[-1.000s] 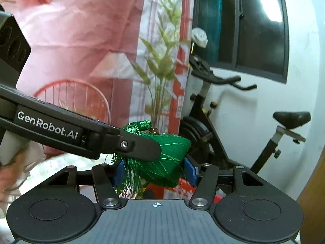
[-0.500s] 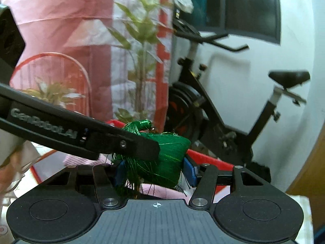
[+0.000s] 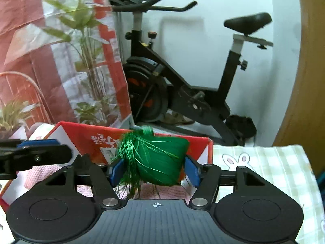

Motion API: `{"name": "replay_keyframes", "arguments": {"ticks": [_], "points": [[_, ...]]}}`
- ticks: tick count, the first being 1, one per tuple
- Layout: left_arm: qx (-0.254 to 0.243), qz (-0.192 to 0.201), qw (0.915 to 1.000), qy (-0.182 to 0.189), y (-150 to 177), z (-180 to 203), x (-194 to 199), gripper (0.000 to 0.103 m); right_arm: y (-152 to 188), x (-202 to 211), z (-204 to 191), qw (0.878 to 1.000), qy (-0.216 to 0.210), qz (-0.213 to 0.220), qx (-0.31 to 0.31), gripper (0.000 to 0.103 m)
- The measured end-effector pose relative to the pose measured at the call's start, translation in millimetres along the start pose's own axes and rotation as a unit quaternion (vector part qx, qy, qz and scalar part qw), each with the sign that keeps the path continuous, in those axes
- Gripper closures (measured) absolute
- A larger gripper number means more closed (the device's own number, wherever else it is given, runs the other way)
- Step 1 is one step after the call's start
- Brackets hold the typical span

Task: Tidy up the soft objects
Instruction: 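Lower the green tassel into the box and open the left gripper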

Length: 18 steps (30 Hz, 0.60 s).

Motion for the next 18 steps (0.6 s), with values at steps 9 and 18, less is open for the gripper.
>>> {"name": "replay_keyframes", "arguments": {"ticks": [9,18], "points": [[-0.002,0.003,0.9997,-0.022,1.0,-3.4,19.5,0.046,-0.2,23.9,-3.9,1.000,0.007,0.012,0.020,0.036],[-0.028,-0.004,0.9989,-0.038,19.6,6.1,55.5,0.041,26.2,66.6,-28.8,0.997,-0.004,0.019,0.068,0.037]]}}
Point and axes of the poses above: each gripper's, at about its wrist camera, not at the fingertips, and x roughly against the way its jaws point, z to its right, y to its underside, the point moved 4 cm from there along -x, roughly the way its jaws point, and after that the axes turned 7 degrees about y, right-handed, at the moved point
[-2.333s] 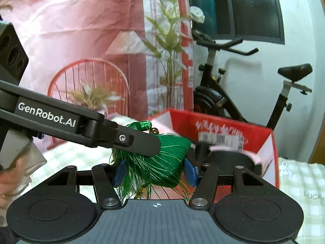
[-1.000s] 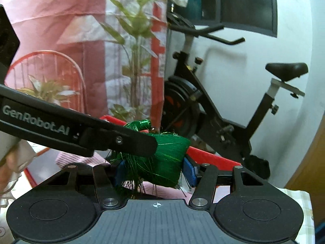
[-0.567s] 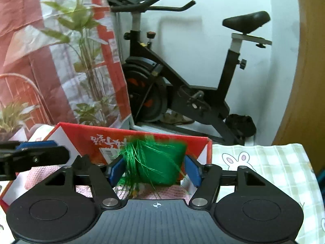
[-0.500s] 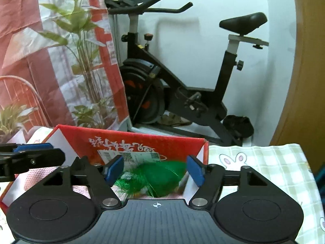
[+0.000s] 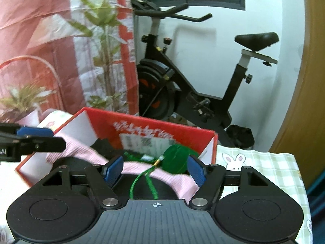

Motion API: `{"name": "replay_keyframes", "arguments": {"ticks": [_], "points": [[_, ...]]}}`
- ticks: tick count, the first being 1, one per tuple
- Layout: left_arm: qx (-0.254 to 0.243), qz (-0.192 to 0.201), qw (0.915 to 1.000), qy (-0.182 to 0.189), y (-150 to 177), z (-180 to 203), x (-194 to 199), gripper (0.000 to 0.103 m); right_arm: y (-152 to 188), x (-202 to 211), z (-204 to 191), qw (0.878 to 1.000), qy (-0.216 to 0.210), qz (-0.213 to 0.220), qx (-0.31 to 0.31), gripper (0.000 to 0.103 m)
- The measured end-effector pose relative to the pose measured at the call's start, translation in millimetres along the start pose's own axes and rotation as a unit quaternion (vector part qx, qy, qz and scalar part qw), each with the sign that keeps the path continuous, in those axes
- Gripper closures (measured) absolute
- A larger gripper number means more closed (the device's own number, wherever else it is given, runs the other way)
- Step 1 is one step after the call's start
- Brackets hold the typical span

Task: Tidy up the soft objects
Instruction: 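Lower the green tassel into the box and open the left gripper, then move both open grippers to the white foil pouch on the table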

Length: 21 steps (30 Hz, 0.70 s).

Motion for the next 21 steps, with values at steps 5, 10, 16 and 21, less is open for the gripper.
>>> {"name": "replay_keyframes", "arguments": {"ticks": [5,10,16,21], "points": [[-0.025,-0.006,0.9997,-0.005,15.5,9.5,21.5,0.040,17.0,26.8,-17.0,1.000,-0.013,0.013,0.021,0.036],[-0.038,-0.011,0.9991,-0.015,33.4,20.4,40.3,0.040,33.8,52.4,-32.9,0.999,-0.026,0.026,0.034,0.036],[-0.031,-0.014,0.9994,-0.011,54.5,30.3,60.1,0.040,53.5,78.1,-48.7,0.997,-0.049,0.033,0.048,0.036],[-0.028,-0.020,0.9994,-0.007,71.3,34.9,69.4,0.039,73.1,94.7,-54.1,0.996,-0.058,0.034,0.059,0.036]]}}
Point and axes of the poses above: each gripper's, at about its wrist camera, not at the fingertips, and x roughly against the way its jaws point, z to its right, y to its underside, the point moved 4 cm from there along -x, roughly the way its jaws point, and after that the axes turned 7 degrees about y, right-handed, at the moved point
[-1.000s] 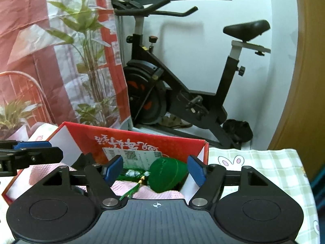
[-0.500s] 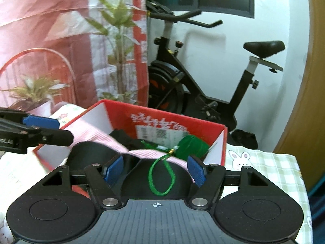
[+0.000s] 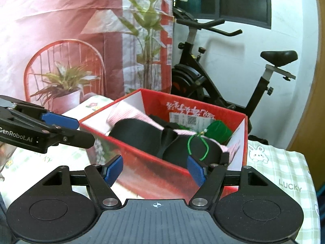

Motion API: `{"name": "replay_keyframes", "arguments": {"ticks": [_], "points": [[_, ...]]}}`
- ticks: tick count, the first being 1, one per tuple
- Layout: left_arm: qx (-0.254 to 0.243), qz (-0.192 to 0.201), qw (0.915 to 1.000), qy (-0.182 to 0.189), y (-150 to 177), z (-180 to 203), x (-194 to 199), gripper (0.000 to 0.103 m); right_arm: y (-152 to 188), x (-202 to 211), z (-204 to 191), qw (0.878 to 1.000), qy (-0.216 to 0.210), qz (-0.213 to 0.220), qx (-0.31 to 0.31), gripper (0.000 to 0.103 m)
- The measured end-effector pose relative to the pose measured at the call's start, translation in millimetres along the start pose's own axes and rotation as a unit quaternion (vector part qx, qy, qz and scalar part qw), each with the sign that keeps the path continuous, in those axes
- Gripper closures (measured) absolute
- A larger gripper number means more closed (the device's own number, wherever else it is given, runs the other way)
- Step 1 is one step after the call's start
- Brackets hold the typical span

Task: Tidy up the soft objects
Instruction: 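Move both open grippers to the white foil pouch on the table, then close the right gripper on the edge of the white foil pouch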

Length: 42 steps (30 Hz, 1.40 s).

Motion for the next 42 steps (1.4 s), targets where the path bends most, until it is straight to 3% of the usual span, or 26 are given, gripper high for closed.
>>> {"name": "replay_keyframes", "arguments": {"ticks": [7,21,31,42], "points": [[0.019,-0.023,0.9996,0.000,33.2,-3.2,-3.6,0.038,32.9,7.1,-1.3,1.000,0.000,-0.021,-0.008,0.036],[0.067,-0.077,0.9948,-0.003,90.7,-17.4,-21.6,0.038,111.0,-7.4,3.5,0.993,0.012,-0.110,-0.040,0.036],[0.093,-0.084,0.9922,0.002,105.9,-22.1,-21.6,0.038,136.6,-5.3,5.3,0.986,0.008,-0.158,-0.048,0.035],[0.107,-0.092,0.9898,0.014,118.2,-18.2,-25.9,0.038,143.7,-0.5,6.4,0.983,-0.010,-0.176,-0.058,0.031]]}}
Point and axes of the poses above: each gripper's, at about its wrist camera, not at the fingertips, and x roughly against the way its jaws point, z to its right, y to its underside, the point moved 4 cm from there along -x, roughly the way its jaws point, and after that the axes turned 7 degrees about y, right-handed, at the moved point
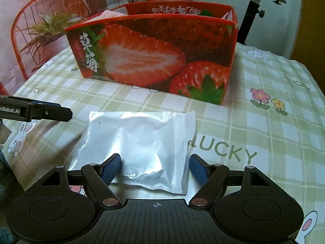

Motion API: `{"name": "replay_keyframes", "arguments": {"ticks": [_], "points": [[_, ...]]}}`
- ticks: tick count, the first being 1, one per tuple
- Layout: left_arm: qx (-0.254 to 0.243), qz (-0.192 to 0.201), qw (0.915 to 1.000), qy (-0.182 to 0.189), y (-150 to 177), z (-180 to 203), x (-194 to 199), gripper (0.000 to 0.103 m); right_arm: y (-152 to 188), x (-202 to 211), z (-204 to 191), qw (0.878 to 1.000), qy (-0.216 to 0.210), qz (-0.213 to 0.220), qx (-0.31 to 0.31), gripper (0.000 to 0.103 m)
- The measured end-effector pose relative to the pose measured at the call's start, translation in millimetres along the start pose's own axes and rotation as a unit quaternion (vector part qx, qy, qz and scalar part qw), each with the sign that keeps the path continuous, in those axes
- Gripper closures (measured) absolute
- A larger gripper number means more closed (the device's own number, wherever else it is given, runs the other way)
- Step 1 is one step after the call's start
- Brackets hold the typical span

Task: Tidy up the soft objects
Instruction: 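Close the right gripper on the edge of the white foil pouch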

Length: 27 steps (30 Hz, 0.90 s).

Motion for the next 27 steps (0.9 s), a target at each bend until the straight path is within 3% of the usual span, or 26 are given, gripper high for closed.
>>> {"name": "replay_keyframes", "arguments": {"ticks": [8,15,27], "points": [[0.010,-0.003,0.9999,0.004,5.3,-3.0,-1.3,0.038,-8.7,-7.9,-15.0,1.000,-0.026,-0.011,0.013,0.032],[0.033,0.004,0.9995,-0.002,4.7,-11.8,-0.3,0.039,-32.0,-29.2,-29.8,1.000,-0.019,0.001,-0.001,0.031],[0.023,0.021,0.9993,-0.019,3.7,-16.4,-4.8,0.039,-19.4,-32.0,-33.6,0.996,-0.002,0.082,-0.031,0.030]]}}
Point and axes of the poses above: each gripper's, at about its wrist camera, not at the fingertips, and x roughly against the way its jaws point, z to its right, y to its underside, the point moved 4 cm from there along -x, roughly the way its jaws point, and after that the axes turned 7 degrees about y, right-handed, at the moved point
